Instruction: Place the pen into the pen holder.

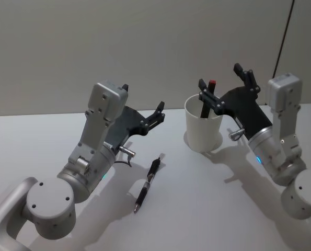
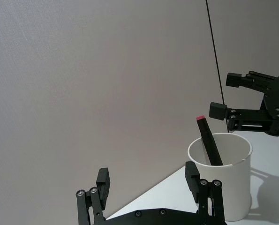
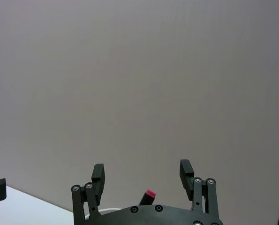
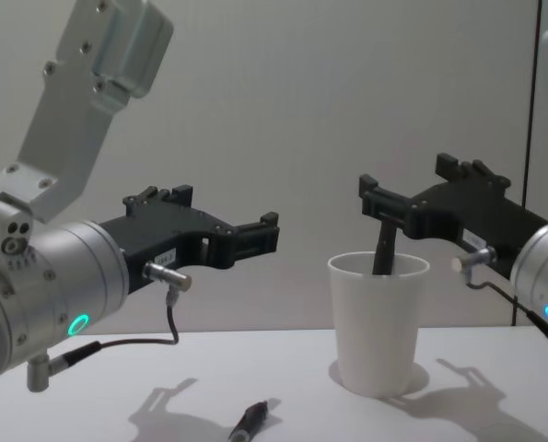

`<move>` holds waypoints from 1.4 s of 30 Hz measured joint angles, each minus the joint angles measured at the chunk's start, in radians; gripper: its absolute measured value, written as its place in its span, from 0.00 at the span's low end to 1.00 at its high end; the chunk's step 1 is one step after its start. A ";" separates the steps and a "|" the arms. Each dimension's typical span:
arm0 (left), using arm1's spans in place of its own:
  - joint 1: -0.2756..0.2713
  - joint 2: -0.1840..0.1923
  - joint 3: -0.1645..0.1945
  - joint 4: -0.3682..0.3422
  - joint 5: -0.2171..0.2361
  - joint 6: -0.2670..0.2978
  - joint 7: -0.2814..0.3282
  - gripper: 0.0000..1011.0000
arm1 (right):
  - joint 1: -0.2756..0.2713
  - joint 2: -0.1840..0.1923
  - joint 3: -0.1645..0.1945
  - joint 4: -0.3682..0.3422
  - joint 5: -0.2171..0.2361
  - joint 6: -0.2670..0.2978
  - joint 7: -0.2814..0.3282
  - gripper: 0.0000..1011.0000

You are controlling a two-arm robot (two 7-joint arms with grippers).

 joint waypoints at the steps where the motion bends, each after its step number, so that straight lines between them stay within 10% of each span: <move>1: 0.000 0.000 0.000 0.000 0.000 0.000 0.000 0.99 | -0.002 0.002 0.000 -0.003 0.002 0.002 -0.001 0.99; 42: 0.000 0.000 0.000 0.000 0.000 0.000 0.000 0.99 | -0.303 0.256 0.026 -0.436 0.268 0.341 -0.117 0.99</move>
